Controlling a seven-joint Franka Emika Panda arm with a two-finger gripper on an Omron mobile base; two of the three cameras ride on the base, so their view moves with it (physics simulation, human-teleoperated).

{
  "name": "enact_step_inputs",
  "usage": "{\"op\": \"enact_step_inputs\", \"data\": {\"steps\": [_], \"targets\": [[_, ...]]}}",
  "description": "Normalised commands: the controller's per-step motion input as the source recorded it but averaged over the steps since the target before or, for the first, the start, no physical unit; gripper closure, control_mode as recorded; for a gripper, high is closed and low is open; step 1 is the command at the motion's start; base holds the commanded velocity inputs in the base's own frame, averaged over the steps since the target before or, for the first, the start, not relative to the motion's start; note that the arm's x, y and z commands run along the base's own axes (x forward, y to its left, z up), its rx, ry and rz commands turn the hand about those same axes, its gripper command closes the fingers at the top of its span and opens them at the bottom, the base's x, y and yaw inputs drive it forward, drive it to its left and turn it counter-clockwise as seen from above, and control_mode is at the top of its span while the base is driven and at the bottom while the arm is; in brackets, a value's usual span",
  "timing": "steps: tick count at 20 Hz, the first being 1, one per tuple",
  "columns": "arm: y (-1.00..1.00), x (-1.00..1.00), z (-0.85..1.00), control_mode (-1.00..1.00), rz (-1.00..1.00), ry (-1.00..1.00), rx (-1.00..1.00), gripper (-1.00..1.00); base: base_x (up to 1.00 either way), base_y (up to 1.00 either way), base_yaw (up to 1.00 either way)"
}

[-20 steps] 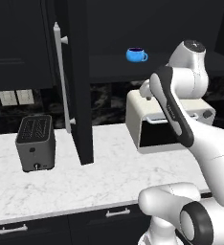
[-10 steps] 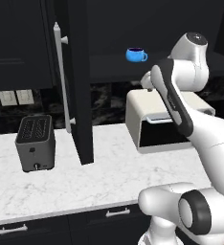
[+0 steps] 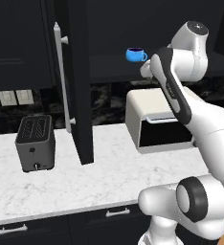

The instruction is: Gather all objects into one cabinet and sort the glasses and bowls to opposite sides.

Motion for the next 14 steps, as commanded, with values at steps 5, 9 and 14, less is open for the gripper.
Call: {"op": "enact_step_inputs", "data": {"steps": [5, 9, 14], "targets": [[-0.08, 0.22, 0.06, -1.0, 0.0, -0.16, 0.0, -1.0, 0.0, 0.0, 0.0], [-0.12, 0.27, 0.0, -1.0, 0.0, -0.16, 0.0, -1.0, 0.0, 0.0, 0.0], [-0.06, 0.26, 0.09, -1.0, 0.0, -0.07, 0.0, -1.0, 0.0, 0.0, 0.0]]}}
